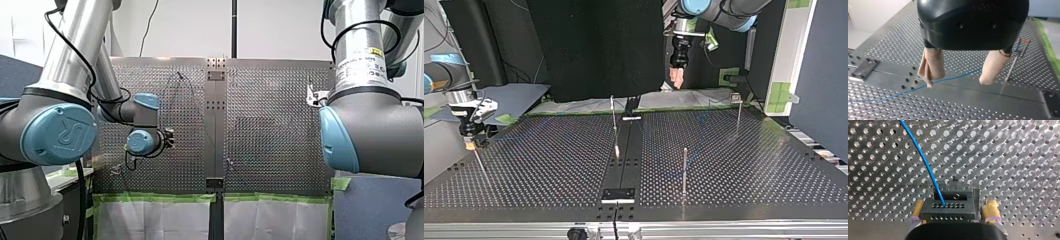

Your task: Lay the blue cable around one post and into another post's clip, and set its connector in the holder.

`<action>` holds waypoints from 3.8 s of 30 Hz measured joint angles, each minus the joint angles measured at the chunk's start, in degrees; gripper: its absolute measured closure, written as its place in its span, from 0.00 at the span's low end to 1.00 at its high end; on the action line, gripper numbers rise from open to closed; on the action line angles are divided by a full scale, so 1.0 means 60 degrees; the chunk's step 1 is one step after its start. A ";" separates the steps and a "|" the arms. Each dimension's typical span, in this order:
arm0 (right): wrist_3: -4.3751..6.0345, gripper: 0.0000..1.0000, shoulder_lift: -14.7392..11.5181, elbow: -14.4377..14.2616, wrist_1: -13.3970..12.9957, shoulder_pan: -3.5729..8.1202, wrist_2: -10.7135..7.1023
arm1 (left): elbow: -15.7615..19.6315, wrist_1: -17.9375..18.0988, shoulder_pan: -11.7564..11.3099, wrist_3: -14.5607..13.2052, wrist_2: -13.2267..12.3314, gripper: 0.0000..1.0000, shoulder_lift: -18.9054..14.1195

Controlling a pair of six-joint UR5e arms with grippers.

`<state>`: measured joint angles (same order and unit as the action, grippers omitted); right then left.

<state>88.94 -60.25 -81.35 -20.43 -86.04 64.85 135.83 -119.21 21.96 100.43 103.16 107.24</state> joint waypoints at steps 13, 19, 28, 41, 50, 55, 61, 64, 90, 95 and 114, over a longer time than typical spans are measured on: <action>0.0000 0.00 0.0000 -0.0001 0.0000 0.0000 0.0000 | 0.0005 0.0622 0.0001 -0.0118 0.0165 0.00 0.0002; 0.0000 0.00 0.0000 -0.0001 0.0000 0.0000 0.0000 | 0.0005 0.0110 0.0003 -0.0260 0.0658 0.00 0.0002; 0.0000 0.00 0.0000 0.0000 0.0001 0.0000 0.0000 | 0.0003 -0.0356 -0.0007 -0.0275 0.0734 0.00 0.0002; 0.0000 0.00 0.0000 -0.0001 0.0000 0.0000 0.0000 | 0.0003 -0.0384 0.0000 -0.0182 0.0552 0.00 0.0002; 0.0000 0.00 0.0000 0.0000 0.0000 0.0000 0.0000 | 0.0004 -0.0391 0.0017 -0.0130 0.0538 0.00 0.0002; 0.0000 0.00 0.0000 0.0000 0.0000 0.0000 0.0000 | 0.0005 -0.0392 0.0019 -0.0128 0.0538 0.00 0.0002; 0.0000 0.00 0.0000 -0.0001 -0.0001 0.0000 0.0000 | 0.0005 -0.0392 0.0020 -0.0127 0.0538 0.00 0.0002; -0.0001 0.00 0.0000 0.0000 0.0000 0.0000 0.0000 | 0.0004 -0.0392 0.0020 -0.0128 0.0538 0.00 0.0002; 0.0000 0.00 0.0000 0.0000 0.0000 0.0000 0.0000 | 0.0005 -0.0392 0.0020 -0.0127 0.0538 0.00 0.0002; 0.0000 0.00 0.0000 0.0000 0.0000 0.0000 0.0000 | 0.0004 -0.0392 0.0020 -0.0128 0.0538 0.00 0.0002; 0.0000 0.00 0.0000 0.0000 0.0000 0.0000 0.0000 | 0.0004 -0.0392 0.0020 -0.0128 0.0538 0.00 0.0002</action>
<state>88.94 -60.25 -81.35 -20.43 -86.04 64.85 135.86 -121.56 22.08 99.66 106.39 107.25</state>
